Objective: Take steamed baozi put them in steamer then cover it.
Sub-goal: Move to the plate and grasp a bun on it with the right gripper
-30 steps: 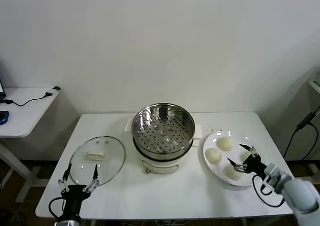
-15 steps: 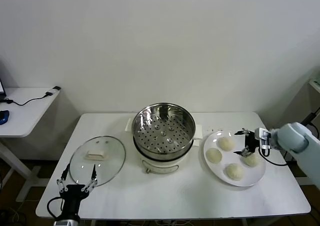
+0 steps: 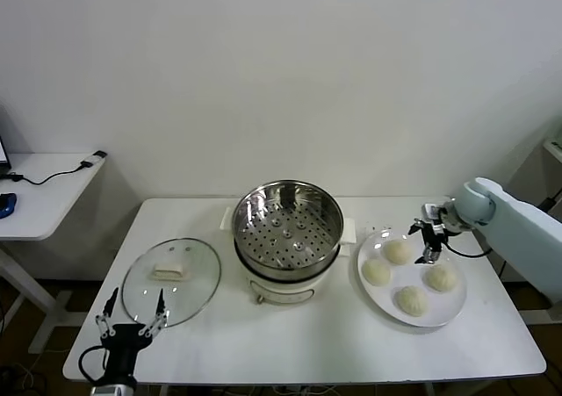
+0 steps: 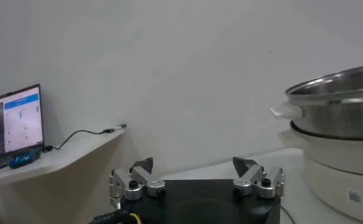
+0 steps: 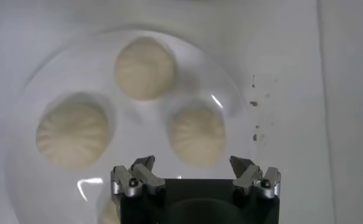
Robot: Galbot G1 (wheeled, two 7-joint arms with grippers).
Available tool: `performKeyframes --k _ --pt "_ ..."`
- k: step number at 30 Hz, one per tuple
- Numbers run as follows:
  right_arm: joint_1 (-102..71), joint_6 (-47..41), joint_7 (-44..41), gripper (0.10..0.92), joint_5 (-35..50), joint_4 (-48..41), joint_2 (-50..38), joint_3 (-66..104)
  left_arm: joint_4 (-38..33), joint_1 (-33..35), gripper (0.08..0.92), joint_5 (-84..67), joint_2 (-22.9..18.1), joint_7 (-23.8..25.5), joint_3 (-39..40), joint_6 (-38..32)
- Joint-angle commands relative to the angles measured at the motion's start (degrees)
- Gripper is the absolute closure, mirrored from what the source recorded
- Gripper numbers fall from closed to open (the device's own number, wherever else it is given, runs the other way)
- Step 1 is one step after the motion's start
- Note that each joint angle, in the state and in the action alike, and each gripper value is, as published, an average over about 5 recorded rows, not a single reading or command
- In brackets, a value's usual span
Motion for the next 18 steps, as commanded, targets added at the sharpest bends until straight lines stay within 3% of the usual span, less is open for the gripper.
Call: performKeyframes --k 1,18 --pt "4.4 1.6 -1.9 0.203 -2.5 -10.9 8.5 -6.3 0.3 -0.1 0.177 -0.2 0.2 -0.1 -0.1 0.3" --pt "1.1 4.2 -2.2 0.203 -4.9 -17.5 13.5 -2.2 1.4 -0.8 0.177 0.1 0.2 -0.4 -0.2 0.6"
